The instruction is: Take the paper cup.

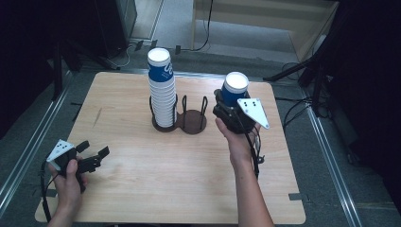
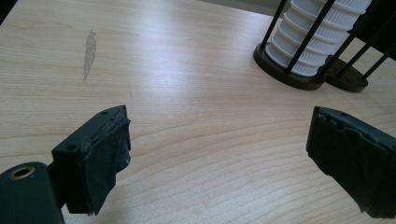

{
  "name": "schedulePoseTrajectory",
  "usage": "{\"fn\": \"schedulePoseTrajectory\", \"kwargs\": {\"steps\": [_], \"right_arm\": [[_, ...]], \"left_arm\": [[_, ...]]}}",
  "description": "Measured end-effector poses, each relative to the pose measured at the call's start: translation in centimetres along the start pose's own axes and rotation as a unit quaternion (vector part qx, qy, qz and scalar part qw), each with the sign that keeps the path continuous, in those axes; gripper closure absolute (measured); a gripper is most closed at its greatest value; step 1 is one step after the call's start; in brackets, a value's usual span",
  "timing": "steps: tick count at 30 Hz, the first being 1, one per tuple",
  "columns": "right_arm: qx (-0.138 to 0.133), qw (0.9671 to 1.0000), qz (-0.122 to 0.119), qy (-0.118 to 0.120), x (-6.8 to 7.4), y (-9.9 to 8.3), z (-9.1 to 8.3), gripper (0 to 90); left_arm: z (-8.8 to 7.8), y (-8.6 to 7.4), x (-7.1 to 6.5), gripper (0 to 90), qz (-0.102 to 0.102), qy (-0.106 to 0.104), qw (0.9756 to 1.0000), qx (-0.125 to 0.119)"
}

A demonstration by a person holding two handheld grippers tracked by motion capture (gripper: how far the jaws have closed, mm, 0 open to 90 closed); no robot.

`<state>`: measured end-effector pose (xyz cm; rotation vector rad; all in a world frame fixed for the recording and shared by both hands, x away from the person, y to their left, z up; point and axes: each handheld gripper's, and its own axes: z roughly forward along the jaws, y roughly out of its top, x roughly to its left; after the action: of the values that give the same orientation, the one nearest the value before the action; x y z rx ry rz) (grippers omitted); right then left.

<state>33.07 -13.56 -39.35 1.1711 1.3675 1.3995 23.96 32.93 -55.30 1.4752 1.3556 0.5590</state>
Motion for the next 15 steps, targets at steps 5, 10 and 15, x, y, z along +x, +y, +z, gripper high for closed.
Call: {"fn": "schedulePoseTrajectory", "kwargs": {"steps": [5,10,15], "right_arm": [[0.005,1.0000,0.002,-0.008,-0.8,-0.8,-0.7,20.7],[0.011,0.9997,0.008,-0.020,-2.1,-2.0,-1.8,20.7],[0.016,0.9994,0.013,-0.027,-3.1,-2.9,-2.5,20.7]], "left_arm": [[0.0,0.0,0.0,7.3,0.000,0.000,1.0000,-0.001],[0.0,0.0,-0.1,7.3,0.001,0.002,1.0000,-0.003],[-0.1,0.0,-0.1,7.3,0.003,0.003,1.0000,-0.004]]}}
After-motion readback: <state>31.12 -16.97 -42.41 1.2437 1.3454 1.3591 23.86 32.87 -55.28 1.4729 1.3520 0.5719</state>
